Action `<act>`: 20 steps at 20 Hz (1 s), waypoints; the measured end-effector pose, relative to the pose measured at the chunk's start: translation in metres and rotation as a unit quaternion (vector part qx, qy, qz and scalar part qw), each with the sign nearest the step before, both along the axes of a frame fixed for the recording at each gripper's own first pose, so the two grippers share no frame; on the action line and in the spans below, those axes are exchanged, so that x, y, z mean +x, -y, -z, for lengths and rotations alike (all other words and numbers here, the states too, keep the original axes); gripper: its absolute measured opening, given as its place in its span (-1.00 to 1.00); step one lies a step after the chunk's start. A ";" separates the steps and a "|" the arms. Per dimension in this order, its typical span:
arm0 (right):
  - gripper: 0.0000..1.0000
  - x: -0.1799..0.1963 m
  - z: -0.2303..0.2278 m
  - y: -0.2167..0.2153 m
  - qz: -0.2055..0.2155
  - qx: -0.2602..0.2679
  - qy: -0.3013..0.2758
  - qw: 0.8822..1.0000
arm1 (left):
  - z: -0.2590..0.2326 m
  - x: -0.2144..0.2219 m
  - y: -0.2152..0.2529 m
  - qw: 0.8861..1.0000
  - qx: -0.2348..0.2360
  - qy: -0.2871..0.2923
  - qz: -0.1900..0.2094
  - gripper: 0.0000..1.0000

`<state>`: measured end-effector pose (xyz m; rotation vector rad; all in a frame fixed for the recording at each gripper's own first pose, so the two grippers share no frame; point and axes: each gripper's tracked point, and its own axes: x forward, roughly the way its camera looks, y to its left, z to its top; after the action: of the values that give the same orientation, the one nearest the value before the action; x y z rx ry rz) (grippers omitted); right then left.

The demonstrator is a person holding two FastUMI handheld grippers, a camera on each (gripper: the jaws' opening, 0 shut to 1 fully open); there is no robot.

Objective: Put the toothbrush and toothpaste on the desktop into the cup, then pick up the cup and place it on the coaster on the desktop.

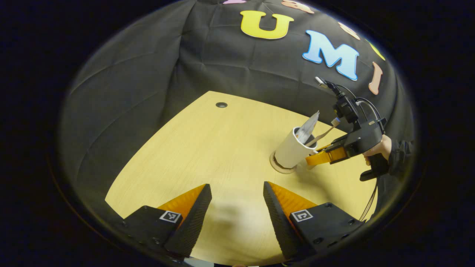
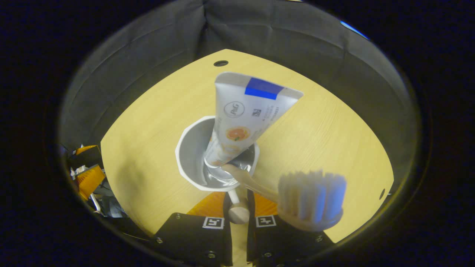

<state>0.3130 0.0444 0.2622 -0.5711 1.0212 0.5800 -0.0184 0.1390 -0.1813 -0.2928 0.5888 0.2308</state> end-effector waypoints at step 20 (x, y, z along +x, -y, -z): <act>-0.31 -0.074 -0.064 0.034 0.105 0.078 0.081 0.988 | -0.039 0.056 0.047 0.995 0.031 0.058 0.080 0.84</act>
<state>0.2391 0.0109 0.3264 -0.3599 0.8605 0.4147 0.0372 0.0916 -0.1426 -0.1962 0.4865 0.0767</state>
